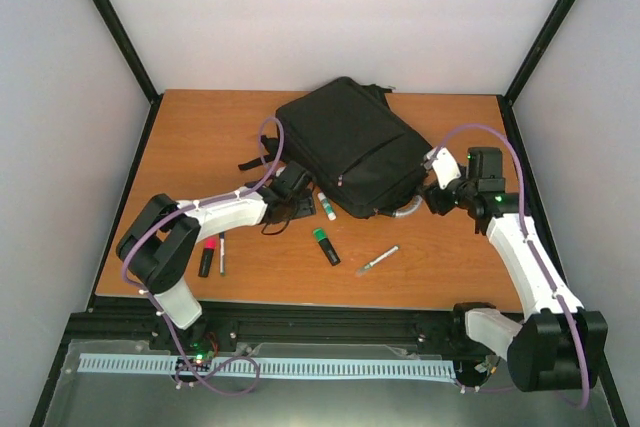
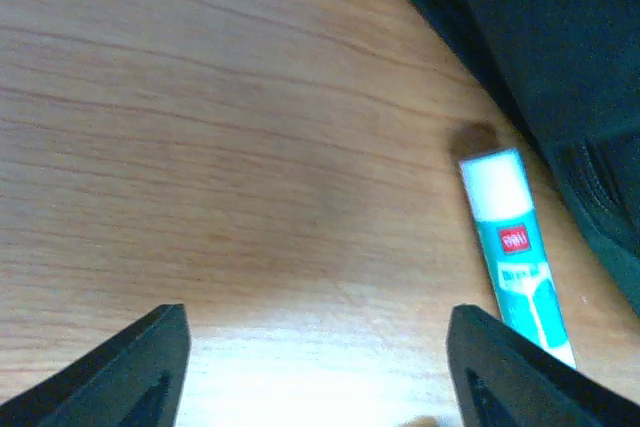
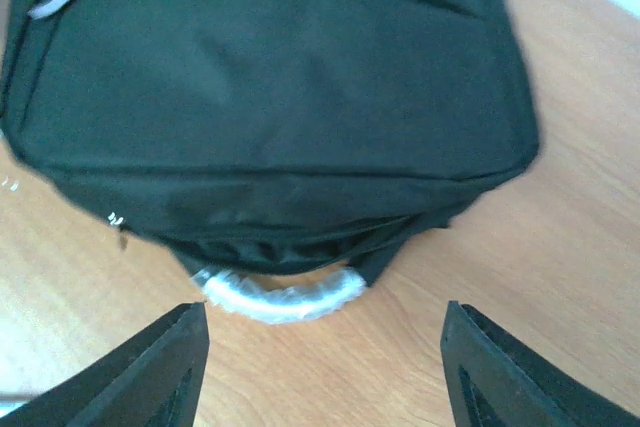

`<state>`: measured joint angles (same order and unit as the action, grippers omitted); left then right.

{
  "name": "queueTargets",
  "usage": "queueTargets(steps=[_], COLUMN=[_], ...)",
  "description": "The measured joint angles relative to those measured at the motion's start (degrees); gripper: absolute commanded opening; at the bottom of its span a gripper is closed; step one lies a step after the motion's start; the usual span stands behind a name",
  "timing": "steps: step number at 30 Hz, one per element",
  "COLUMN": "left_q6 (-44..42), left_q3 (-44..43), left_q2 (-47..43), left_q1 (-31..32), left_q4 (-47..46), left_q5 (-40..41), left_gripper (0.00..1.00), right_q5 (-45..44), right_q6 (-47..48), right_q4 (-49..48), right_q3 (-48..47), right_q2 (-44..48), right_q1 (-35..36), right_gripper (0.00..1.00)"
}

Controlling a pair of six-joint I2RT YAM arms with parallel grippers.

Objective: Pack the student bag
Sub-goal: Zip the student bag at the center of the board.

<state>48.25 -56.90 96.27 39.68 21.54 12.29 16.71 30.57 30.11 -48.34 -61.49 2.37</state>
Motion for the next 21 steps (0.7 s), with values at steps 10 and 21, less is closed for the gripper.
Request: queueTargets(steps=[10,21], left_q6=[8.98,16.33], left_q3=[0.83,-4.17], left_q2=[-1.07,3.45], left_q1=[1.75,3.96], left_q4=[-8.57,-14.71], left_q5=[-7.63,-14.67], left_gripper=[0.67,0.57], right_q5=[6.14,6.19], right_q6=[2.36,-0.46], right_q4=[3.06,-1.57], right_q3=[4.81,5.70], right_q2=[-5.05,-11.13], right_q1=[4.35,10.14], right_gripper=[0.42,0.34])
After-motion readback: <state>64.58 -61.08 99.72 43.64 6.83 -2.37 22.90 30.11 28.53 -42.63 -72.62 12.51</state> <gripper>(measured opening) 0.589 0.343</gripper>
